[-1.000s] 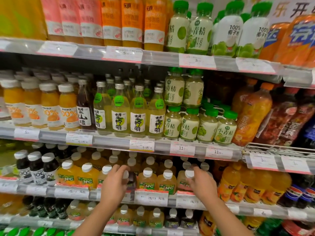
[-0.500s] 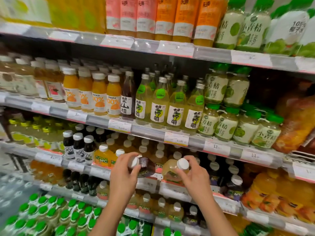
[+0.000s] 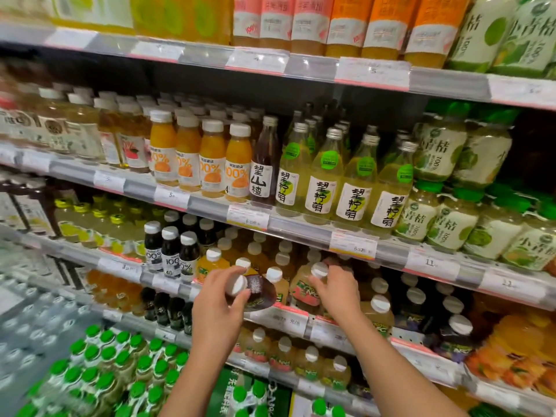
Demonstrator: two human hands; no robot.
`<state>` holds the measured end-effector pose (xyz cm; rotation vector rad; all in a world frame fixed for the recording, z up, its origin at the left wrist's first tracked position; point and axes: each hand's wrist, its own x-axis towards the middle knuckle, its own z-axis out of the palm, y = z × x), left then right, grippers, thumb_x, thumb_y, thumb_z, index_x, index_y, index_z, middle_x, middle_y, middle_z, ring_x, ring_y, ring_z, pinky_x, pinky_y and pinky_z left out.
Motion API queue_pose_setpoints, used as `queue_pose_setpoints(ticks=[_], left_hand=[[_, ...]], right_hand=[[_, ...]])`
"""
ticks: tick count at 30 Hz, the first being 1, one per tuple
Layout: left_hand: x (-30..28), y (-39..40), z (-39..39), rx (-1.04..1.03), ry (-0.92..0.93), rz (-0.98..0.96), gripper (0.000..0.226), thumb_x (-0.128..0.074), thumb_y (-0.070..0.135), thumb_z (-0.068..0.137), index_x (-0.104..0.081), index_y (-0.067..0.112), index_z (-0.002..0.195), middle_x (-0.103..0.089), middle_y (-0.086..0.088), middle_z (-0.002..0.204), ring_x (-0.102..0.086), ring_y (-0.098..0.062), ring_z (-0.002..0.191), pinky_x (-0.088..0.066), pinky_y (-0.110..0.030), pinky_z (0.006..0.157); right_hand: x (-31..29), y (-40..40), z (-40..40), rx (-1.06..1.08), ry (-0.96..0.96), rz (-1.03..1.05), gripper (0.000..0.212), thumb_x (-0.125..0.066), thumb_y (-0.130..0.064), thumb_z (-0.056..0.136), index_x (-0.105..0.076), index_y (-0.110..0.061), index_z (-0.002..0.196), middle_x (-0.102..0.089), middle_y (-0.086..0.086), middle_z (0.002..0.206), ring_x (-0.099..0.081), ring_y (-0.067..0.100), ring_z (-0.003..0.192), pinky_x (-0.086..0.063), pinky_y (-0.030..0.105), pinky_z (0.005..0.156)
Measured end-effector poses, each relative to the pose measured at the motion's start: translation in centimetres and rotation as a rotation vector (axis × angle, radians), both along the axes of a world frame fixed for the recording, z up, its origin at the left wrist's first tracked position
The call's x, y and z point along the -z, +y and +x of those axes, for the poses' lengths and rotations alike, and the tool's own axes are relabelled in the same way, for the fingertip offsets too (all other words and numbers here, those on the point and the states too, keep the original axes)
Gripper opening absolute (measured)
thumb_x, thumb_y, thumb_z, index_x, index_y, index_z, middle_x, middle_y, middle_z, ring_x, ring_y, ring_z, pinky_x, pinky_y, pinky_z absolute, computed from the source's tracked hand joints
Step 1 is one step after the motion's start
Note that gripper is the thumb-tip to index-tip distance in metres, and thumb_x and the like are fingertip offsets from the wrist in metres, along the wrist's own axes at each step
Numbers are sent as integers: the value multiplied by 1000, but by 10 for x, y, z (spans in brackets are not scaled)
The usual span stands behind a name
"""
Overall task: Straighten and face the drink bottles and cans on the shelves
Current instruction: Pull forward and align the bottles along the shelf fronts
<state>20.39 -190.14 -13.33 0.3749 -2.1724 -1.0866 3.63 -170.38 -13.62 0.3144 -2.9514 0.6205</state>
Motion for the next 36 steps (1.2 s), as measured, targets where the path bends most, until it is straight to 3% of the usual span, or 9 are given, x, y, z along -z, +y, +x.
queue_pose_setpoints(ticks=[4,12,14,18,23,27,30,32,36], left_hand=[[3,0,0,8,-27,1,38,-78,20,87,-64,38,117,-55,21,111,-59,-2,93,-48,-27,77],[9,10,-5,55,-99,-52,37,-79,22,86,-65,35,118,-58,20,113,-59,-3,93,-49,-29,78],[11,17,-9,63,-142,-67,38,-78,23,87,-64,34,121,-59,19,116,-60,-7,98,-49,-30,80],[14,46,-22,153,-217,-107,46,-79,24,86,-60,38,125,-58,22,120,-60,-8,99,-47,-30,79],[7,114,-46,403,-286,-148,59,-83,24,81,-56,40,131,-60,23,126,-60,-4,111,-50,-30,96],[0,183,-59,572,-288,-151,58,-81,25,79,-56,42,127,-61,26,123,-60,-1,108,-48,-24,92],[5,216,-62,649,-287,-162,57,-78,25,82,-54,42,131,-54,35,121,-53,5,113,-36,-3,91],[12,227,-60,698,-302,-179,59,-76,29,86,-50,41,137,-45,37,128,-45,8,122,-27,2,95],[31,225,-49,644,-346,-189,55,-65,39,95,-44,42,145,-37,26,152,-32,2,142,-30,-22,116]], right_hand=[[2,-19,-5,-39,-67,156,33,-64,-49,95,-57,-17,98,-67,5,97,-65,31,95,-56,40,75],[30,-16,-5,-118,-126,115,52,-65,-33,97,-51,-13,143,-66,8,126,-63,28,115,-54,40,91],[24,-2,9,-151,-125,36,59,-63,-35,97,-43,-17,149,-62,5,131,-61,23,117,-52,39,97],[20,45,64,-186,-203,-319,45,-66,-45,91,-54,-38,133,-67,-14,110,-63,-5,92,-54,22,85],[20,97,90,-334,-243,-299,84,-72,-58,76,-34,-46,149,-44,-21,143,-42,3,129,-38,28,108],[18,143,82,-233,-96,-194,64,-64,-48,70,-47,-41,132,-52,-15,122,-51,13,115,-48,38,94],[18,182,76,-215,-26,-156,51,-64,-40,70,-51,-39,118,-54,-14,112,-53,15,107,-49,40,85],[18,204,70,-199,6,-154,52,-72,-40,73,-56,-36,122,-57,-13,115,-54,14,109,-49,37,89],[14,233,44,-64,13,-173,59,-84,-44,74,-59,-30,125,-61,-11,117,-59,14,109,-48,33,85]])
